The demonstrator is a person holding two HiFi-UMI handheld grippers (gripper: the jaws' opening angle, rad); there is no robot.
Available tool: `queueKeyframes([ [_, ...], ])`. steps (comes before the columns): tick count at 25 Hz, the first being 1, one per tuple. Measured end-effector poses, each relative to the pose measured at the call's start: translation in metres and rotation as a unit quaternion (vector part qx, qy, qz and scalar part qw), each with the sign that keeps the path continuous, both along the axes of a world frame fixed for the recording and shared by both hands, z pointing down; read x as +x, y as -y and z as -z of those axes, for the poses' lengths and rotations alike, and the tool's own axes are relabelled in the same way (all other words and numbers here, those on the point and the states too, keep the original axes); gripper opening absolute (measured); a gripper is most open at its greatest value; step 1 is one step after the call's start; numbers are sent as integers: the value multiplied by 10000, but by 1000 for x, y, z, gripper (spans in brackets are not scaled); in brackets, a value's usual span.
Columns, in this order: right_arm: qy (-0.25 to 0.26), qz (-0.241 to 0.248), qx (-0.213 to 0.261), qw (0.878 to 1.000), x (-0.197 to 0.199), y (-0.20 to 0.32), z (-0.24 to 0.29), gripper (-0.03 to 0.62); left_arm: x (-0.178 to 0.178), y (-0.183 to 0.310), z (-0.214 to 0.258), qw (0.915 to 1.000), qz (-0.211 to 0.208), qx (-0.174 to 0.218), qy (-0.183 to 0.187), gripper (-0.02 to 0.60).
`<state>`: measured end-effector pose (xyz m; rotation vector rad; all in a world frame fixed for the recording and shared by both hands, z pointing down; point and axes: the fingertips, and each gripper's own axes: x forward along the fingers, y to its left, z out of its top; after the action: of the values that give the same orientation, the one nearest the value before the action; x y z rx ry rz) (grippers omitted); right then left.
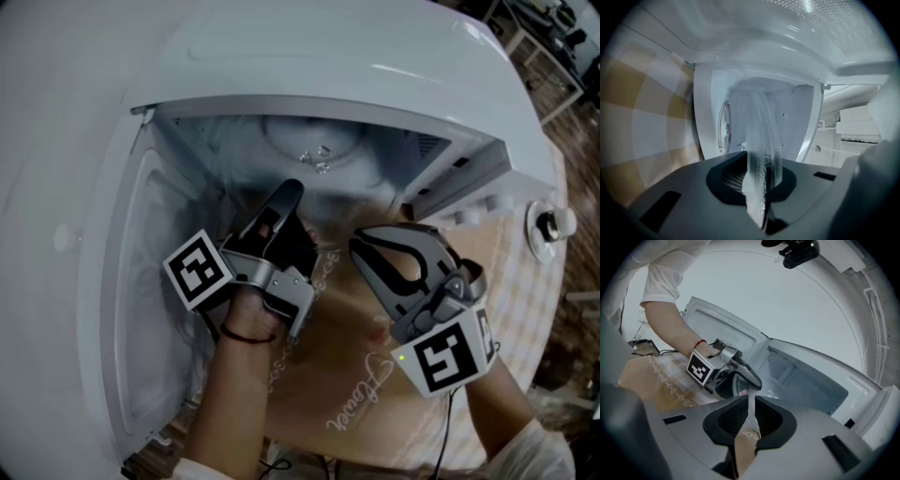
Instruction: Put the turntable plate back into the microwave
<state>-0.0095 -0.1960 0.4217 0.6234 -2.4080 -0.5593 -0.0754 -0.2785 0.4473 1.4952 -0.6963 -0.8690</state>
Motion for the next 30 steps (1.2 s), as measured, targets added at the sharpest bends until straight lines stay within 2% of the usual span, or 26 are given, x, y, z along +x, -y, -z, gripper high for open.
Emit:
queueKeyframes([
  [1, -140, 20, 75, 9999, 0, 0, 1, 52, 1, 1, 2, 10000, -1, -3, -14, 18],
  [3, -476, 57, 266, 9985, 3, 3, 4, 120, 3, 7, 8, 10000, -7, -5, -30, 18],
  [7, -1136, 104, 751, 9906, 8, -2, 2, 123, 6, 3, 10, 10000, -3, 1, -50, 18],
  [14, -1924, 126, 1042, 9757, 5, -12, -20, 123, 4, -9, -2, 10000, 0, -27, -42, 18],
  [18, -2063, 177, 1070, 9725, 4, -18, -26, 120, 9, -16, 0, 10000, 6, -33, -51, 18],
  [23, -2074, 141, 1151, 9714, -4, -15, -47, 77, 6, -15, -22, 9999, 12, -56, -95, 18],
  [30, -2140, -8, 1216, 9692, -3, 8, -24, 69, 8, 10, 2, 9999, -46, -142, 24, 18],
])
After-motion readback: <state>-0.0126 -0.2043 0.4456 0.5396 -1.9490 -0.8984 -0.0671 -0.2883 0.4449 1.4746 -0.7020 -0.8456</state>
